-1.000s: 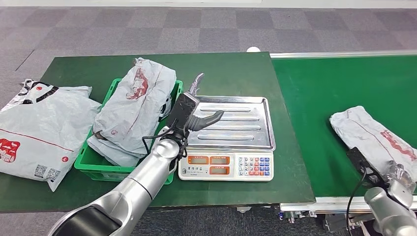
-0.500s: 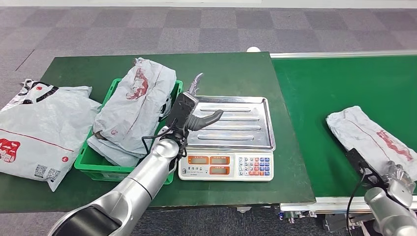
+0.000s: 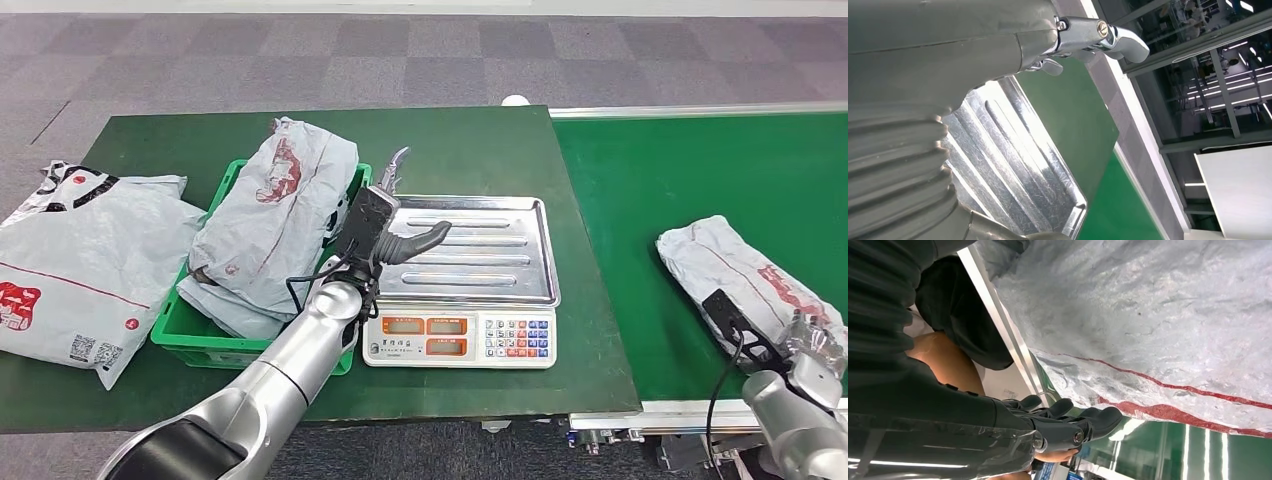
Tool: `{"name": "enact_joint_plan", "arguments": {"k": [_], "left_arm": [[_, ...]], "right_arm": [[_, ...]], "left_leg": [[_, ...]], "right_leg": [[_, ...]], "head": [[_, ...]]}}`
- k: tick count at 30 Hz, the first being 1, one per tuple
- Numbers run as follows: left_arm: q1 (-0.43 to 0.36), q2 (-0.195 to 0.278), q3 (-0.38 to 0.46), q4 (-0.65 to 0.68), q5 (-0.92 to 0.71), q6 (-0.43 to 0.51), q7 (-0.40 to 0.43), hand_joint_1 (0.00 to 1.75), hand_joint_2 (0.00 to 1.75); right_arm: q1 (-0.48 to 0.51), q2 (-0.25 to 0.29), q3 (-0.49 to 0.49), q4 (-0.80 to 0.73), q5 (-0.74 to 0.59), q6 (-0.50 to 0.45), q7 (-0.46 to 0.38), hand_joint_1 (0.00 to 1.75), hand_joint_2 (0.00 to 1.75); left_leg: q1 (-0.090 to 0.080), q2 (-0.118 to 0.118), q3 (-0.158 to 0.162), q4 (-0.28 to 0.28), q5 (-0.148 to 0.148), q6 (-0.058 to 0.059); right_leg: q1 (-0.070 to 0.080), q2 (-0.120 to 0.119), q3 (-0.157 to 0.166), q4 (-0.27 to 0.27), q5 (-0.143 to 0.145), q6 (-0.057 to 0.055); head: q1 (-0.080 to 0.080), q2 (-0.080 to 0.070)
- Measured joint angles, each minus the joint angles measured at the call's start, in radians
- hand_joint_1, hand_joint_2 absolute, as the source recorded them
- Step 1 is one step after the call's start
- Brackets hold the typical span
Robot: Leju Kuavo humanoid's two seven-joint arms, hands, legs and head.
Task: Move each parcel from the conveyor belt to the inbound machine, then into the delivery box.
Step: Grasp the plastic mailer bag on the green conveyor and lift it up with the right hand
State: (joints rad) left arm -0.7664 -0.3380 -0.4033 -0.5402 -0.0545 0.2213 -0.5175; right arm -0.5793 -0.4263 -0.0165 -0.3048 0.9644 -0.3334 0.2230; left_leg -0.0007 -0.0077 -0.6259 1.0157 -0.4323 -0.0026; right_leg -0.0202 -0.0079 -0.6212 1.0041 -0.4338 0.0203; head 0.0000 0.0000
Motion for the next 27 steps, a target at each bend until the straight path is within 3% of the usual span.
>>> {"name": "enact_joint_plan", "arguments": {"k": [3, 9, 10, 13, 14, 27], "left_arm": [[0.0, 0.0, 0.0, 0.0, 0.0, 0.0, -0.001, 0.0, 1.75], [-0.001, 0.0, 0.001, 0.001, 0.002, -0.008, -0.01, 0.0, 1.75], [-0.001, 0.001, 0.003, 0.002, 0.004, -0.008, -0.012, 0.0, 1.75], [0.0, 0.003, 0.011, 0.003, 0.015, -0.008, -0.019, 0.0, 1.75], [0.001, 0.004, 0.015, 0.003, 0.017, -0.008, -0.021, 0.0, 1.75], [0.02, 0.012, 0.039, -0.004, 0.031, -0.007, -0.023, 0.0, 1.75]], "right_arm": [[0.0, 0.0, -0.014, 0.0, -0.043, 0.032, -0.034, 0.0, 1.75], [0.015, 0.001, -0.124, 0.007, -0.219, 0.251, -0.152, 0.04, 1.75], [0.018, 0.001, -0.143, 0.008, -0.232, 0.278, -0.16, 0.24, 1.75], [0.022, 0.001, -0.178, 0.009, -0.229, 0.326, -0.161, 1.48, 1.75], [0.022, 0.001, -0.184, 0.009, -0.224, 0.335, -0.159, 1.73, 1.75], [-0.002, -0.011, -0.206, 0.009, -0.185, 0.404, -0.144, 1.75, 1.75]], "left_leg": [[0.0, 0.0, 0.0, 0.0, 0.0, 0.0], [0.0, 0.0, 0.0, 0.0, 0.0, 0.0], [0.0, 0.0, 0.0, 0.0, 0.0, 0.0], [0.0, 0.0, 0.0, 0.0, 0.0, 0.0], [0.0, 0.0, 0.0, 0.0, 0.0, 0.0], [0.001, 0.0, 0.002, 0.0, 0.0, 0.0]], "right_leg": [[0.0, 0.0, 0.0, 0.0, 0.0, 0.0], [0.0, 0.0, 0.0, 0.0, 0.0, 0.0], [0.0, 0.0, 0.0, 0.0, 0.0, 0.0], [0.0, 0.0, 0.0, 0.0, 0.0, 0.0], [0.0, 0.0, 0.0, 0.0, 0.0, 0.0], [0.001, 0.0, 0.002, 0.0, 0.0, 0.0]], "head": [[0.0, 0.0], [0.0, 0.0], [0.0, 0.0], [0.0, 0.0], [0.0, 0.0], [0.0, 0.0]]}}
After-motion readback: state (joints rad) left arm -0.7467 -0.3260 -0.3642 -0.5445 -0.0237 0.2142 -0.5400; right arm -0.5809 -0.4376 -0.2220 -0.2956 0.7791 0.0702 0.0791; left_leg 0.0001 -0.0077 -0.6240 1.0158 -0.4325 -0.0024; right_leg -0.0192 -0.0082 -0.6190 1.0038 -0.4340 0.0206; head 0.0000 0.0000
